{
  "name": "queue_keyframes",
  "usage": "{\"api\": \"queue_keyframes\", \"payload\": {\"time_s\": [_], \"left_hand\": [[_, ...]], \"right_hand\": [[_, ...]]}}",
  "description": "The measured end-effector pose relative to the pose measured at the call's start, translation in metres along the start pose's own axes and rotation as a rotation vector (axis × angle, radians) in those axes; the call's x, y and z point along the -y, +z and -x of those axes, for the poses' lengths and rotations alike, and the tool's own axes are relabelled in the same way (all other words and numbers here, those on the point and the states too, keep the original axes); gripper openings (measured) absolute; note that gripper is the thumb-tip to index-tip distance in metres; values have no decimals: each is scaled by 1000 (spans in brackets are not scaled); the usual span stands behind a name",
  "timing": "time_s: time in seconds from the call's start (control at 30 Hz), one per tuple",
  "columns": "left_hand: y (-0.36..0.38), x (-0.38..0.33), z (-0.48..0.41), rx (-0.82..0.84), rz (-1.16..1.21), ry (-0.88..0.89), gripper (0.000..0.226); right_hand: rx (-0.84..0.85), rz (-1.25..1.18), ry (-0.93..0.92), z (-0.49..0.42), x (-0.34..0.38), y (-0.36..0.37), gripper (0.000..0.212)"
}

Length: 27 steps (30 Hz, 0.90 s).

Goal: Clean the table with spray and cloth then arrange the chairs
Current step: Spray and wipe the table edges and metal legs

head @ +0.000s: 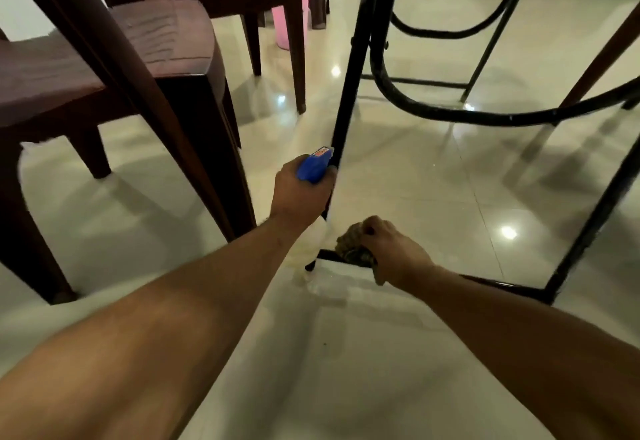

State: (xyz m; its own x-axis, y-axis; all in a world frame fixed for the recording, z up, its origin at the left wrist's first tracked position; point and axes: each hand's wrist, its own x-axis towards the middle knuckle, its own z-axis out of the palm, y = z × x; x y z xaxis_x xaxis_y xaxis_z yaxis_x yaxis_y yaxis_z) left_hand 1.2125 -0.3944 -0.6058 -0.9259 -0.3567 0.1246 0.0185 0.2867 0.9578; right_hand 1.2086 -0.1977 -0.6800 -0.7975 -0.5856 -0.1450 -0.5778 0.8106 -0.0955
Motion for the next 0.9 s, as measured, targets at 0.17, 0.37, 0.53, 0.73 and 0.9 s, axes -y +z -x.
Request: {"api": "queue_keyframes", "payload": {"time_s": [0.17,0.37,0.53,0.73,0.9], "left_hand": [[41,27,21,281,-147,-85,20],[120,23,51,594,-284,-45,23],[196,8,78,718,-306,-21,17],[273,5,122,792,-262,-5,18],[315,9,146,763,-335,12,29]], "right_hand": [[75,-9,18,52,-66,-2,77],[66,-404,411,134,-114,9,47],[-322,-1085,826,203,-144,46,43],[-751,-1393,1269,238,-177,74,27],[-974,-1206,1273,230,-192,66,27]]}}
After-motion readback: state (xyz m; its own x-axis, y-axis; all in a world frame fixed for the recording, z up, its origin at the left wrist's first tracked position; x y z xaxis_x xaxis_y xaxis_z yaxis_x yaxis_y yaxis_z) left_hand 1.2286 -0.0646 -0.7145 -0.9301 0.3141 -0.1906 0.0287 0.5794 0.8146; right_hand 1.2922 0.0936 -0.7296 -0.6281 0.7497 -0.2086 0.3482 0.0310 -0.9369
